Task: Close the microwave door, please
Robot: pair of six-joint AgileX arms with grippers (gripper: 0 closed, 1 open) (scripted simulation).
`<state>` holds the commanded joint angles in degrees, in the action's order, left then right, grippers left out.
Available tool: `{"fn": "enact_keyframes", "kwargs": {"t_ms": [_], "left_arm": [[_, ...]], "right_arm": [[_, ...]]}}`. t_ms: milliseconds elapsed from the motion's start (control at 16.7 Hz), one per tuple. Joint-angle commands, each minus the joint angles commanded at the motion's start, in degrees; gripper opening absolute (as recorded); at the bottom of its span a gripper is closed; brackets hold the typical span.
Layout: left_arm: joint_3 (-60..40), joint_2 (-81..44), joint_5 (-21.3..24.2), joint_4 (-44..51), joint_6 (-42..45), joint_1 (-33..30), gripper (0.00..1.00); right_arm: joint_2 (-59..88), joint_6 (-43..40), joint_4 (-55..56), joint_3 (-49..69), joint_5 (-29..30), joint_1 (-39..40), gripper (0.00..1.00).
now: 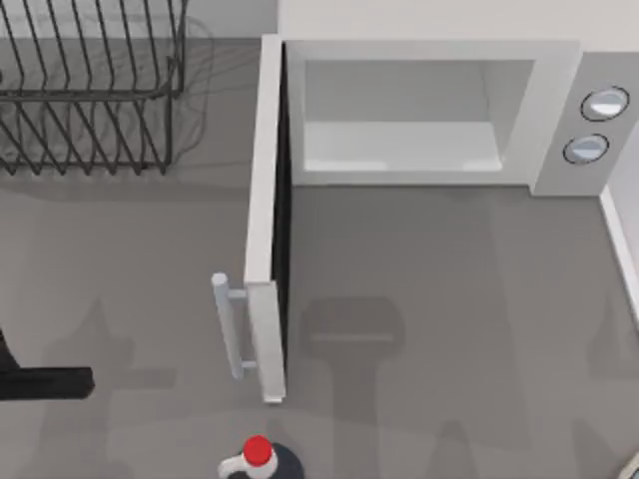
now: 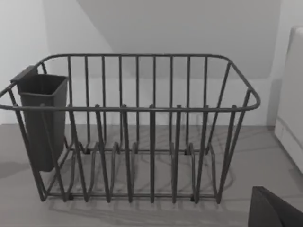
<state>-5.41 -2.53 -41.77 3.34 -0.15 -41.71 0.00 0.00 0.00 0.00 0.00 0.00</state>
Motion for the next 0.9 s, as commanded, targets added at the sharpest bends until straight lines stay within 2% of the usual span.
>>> {"fn": "enact_keyframes", "kwargs": {"t_ms": [180,360,660,900], "left_arm": [[-0.8,-0.61,-6.98,0.22,-0.06,-6.98,0.0],[-1.19,-0.92,-10.11,0.32,-0.09,-10.11,0.0],[-1.55,-1.5,-9.78,0.7,-0.46,-9.91,0.0],[-7.27,-9.71,-6.72,4.97,-3.91,-8.51,0.0]], "right_arm": [[0.0,0.0,0.0,0.0,0.0,0.0,1.0],[0.0,0.0,0.0,0.0,0.0,0.0,1.0],[0.0,0.0,0.0,0.0,0.0,0.0,1.0],[0.0,0.0,0.0,0.0,0.0,0.0,1.0]]}}
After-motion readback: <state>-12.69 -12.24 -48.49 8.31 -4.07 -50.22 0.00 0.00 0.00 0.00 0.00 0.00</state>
